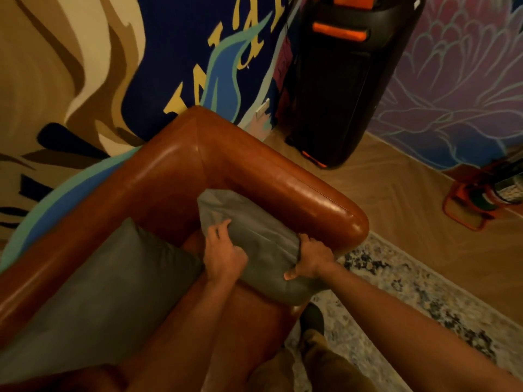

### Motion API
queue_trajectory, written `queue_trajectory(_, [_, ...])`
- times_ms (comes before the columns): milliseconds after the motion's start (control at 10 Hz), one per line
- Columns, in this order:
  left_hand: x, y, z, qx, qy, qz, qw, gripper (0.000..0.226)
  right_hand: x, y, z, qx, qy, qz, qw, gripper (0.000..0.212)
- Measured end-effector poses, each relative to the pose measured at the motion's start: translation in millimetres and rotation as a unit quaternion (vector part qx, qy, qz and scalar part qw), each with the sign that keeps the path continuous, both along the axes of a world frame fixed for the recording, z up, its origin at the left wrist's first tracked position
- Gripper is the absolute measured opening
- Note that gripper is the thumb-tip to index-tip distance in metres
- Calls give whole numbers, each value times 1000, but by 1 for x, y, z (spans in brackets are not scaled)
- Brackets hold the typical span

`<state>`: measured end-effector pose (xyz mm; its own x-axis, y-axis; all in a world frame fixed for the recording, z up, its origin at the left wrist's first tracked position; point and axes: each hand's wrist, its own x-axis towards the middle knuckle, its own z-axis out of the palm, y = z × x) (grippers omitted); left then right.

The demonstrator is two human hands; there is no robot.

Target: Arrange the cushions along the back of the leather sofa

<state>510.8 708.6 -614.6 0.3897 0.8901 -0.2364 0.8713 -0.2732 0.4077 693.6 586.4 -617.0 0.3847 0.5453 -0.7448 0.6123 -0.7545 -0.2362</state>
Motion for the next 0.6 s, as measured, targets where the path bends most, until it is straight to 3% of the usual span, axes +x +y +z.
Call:
queue_trajectory(100, [2, -7, 3, -132, 60, -42, 988, 93, -14, 3, 12, 21, -28, 26, 999, 138])
queue_trajectory(200, [-2, 4, 10, -136, 81, -100, 982, 88, -24, 4, 25, 24, -51, 63, 996, 135])
queue_trajectory(300, [-26, 3, 18, -130, 48, -114, 984, 82, -32, -5, 39, 23, -89, 112, 989, 130])
queue_trajectory(400, [-53, -14, 22, -137, 20, -73, 988, 79, -34, -19, 51, 37, -91, 128, 987, 128])
queue_trajectory(600, [-93, -77, 32, -149, 61, 0, 987, 63, -42, -57, 89, 75, -120, 145, 979, 111])
